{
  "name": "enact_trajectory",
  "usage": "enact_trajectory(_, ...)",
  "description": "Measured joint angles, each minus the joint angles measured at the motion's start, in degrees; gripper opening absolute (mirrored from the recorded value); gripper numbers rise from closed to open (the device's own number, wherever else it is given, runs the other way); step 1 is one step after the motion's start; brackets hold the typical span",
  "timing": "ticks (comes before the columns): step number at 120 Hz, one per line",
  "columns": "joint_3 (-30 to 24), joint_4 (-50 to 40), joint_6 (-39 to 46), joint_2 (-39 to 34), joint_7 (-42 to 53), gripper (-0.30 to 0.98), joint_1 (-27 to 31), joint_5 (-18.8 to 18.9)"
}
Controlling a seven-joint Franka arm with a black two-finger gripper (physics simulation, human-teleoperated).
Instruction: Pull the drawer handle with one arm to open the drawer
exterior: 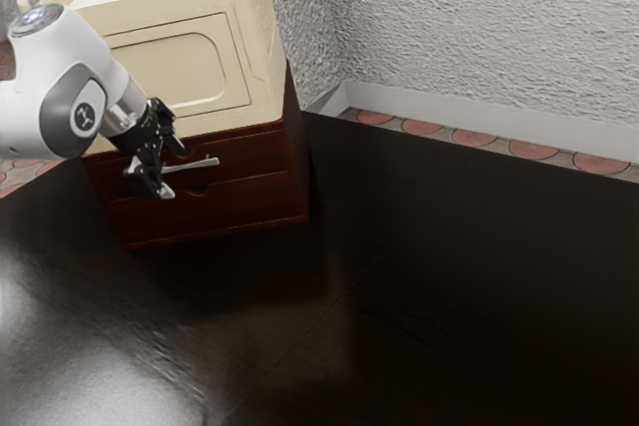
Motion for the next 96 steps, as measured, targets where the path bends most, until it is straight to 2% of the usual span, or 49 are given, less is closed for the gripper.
enact_trajectory(16, 0.0, 0.65, 0.36, 0.79, 0.08, 0.68, -0.04, -0.05)
enact_trajectory(52, 0.0, 0.53, 0.69, 1.11, 0.15, 0.53, -1.59, -0.48)
enact_trajectory(96, 0.34, 0.45, 0.77, 1.4, 0.51, 0.49, -0.31, -0.91)
